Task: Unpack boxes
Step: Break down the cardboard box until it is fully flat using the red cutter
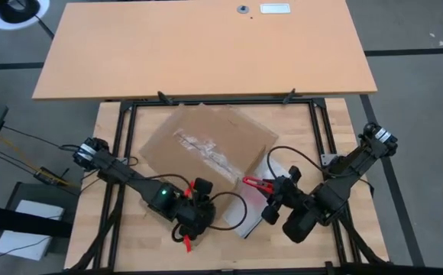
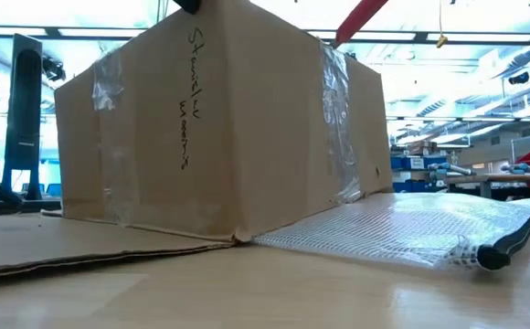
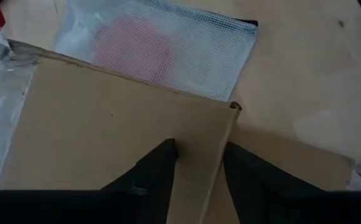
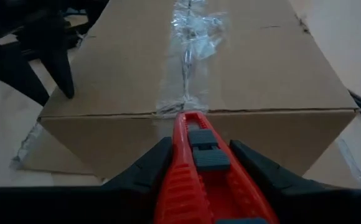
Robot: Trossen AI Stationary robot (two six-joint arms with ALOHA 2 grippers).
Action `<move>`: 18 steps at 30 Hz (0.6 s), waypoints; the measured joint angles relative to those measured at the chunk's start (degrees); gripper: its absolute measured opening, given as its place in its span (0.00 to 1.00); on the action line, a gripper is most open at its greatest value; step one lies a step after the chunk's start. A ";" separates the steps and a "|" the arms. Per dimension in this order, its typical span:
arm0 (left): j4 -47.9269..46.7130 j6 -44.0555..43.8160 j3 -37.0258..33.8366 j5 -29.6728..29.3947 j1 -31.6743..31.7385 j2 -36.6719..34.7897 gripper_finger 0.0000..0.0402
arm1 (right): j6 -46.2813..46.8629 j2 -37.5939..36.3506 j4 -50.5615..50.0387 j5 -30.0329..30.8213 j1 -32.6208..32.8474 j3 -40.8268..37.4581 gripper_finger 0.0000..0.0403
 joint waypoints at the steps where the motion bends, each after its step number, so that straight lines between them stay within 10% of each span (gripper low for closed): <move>1: 0.02 -0.06 0.00 0.19 0.22 0.00 0.37 | -0.36 0.00 0.49 -0.08 0.23 -0.04 0.34; 18: 6.89 -0.87 -0.04 3.02 1.57 0.02 0.37 | -7.81 -0.22 4.98 -5.55 0.44 -0.09 0.35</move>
